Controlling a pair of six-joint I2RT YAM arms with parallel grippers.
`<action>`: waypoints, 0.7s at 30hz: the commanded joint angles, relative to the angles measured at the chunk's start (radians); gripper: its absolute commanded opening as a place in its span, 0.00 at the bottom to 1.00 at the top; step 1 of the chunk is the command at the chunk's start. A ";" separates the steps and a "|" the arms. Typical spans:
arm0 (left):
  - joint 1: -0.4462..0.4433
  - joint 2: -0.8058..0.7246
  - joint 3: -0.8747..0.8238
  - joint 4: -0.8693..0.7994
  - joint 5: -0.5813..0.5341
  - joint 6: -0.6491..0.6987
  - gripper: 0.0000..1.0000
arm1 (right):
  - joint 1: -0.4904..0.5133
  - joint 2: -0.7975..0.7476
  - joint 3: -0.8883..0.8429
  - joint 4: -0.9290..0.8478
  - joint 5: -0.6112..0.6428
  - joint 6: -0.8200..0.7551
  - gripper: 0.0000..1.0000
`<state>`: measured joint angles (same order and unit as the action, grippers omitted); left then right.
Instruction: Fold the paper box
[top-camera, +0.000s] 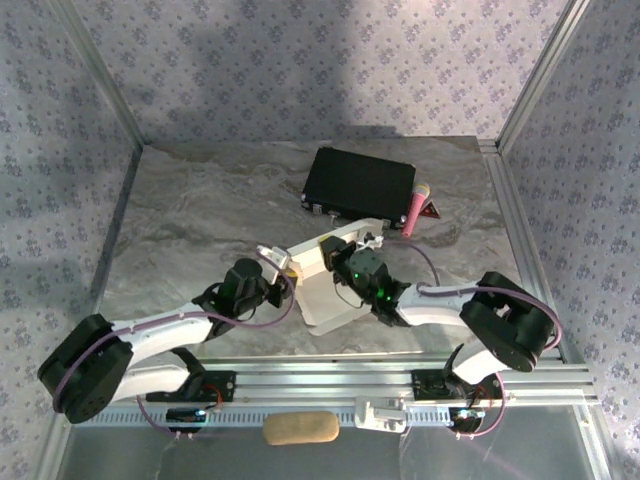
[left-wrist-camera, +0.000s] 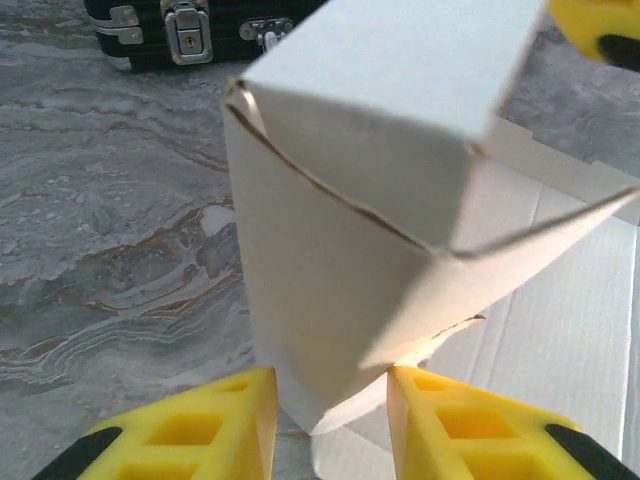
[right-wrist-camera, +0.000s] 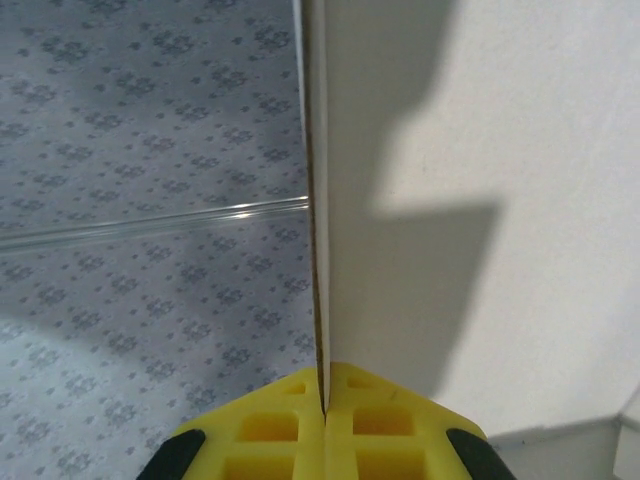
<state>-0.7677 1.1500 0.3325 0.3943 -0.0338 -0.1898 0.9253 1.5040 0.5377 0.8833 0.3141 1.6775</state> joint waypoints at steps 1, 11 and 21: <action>0.006 -0.037 0.010 0.009 -0.050 0.031 0.34 | 0.036 0.028 -0.031 0.138 0.133 -0.005 0.00; 0.051 -0.018 0.010 0.008 -0.029 0.060 0.30 | 0.026 0.128 -0.044 0.223 0.082 -0.007 0.00; 0.075 0.057 0.027 0.070 0.023 0.074 0.29 | 0.025 0.160 -0.048 0.225 0.063 -0.014 0.00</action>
<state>-0.7021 1.1839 0.3313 0.4026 -0.0330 -0.1368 0.9485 1.6413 0.5018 1.1191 0.3931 1.6772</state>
